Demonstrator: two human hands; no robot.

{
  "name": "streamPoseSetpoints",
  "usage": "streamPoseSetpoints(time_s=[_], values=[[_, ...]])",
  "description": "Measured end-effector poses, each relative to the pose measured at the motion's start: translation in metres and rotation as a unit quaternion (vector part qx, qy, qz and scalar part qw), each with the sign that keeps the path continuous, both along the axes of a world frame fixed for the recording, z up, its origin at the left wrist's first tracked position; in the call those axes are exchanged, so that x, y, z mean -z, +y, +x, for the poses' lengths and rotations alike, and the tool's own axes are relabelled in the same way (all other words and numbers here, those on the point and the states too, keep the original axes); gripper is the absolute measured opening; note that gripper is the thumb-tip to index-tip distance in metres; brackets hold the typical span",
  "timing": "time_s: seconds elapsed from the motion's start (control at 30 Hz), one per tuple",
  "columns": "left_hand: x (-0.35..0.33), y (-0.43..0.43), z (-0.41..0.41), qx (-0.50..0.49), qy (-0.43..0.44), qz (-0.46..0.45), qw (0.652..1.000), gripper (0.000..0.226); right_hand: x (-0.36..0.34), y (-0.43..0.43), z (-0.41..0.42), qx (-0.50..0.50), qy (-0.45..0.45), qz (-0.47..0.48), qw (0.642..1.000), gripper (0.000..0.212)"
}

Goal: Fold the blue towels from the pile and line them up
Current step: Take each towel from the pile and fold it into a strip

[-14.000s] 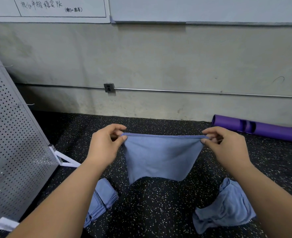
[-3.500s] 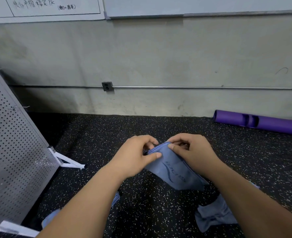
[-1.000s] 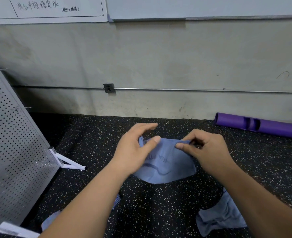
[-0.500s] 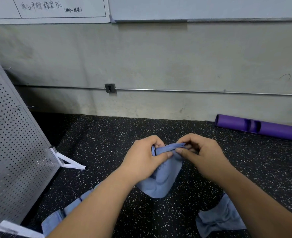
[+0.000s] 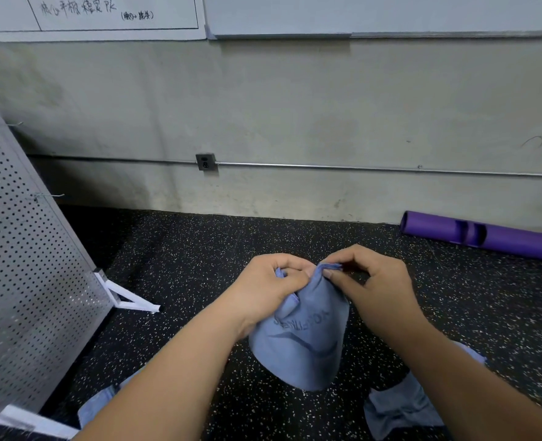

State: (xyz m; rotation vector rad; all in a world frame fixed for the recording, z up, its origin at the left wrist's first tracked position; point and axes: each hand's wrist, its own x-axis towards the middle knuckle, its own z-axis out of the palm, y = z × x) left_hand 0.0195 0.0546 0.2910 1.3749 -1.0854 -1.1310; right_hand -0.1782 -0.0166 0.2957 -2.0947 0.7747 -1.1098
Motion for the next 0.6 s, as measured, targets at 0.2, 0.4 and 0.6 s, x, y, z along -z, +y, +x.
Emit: streamPoseSetpoints(time_s=[0.2, 0.4, 0.6], values=[[0.001, -0.001, 0.003, -0.067, -0.014, -0.008, 0.998, 0.008, 0.003, -0.009, -0.003, 0.015, 0.010, -0.073, 0.997, 0.020], [0.001, -0.002, 0.005, -0.127, -0.070, -0.063, 0.987, 0.009, -0.002, -0.009, -0.008, -0.008, 0.049, 0.038, 0.998, 0.016], [0.008, -0.005, 0.007, -0.092, -0.130, -0.080, 0.984, 0.009, 0.001, -0.011, -0.008, 0.010, 0.063, 0.044, 0.997, 0.017]])
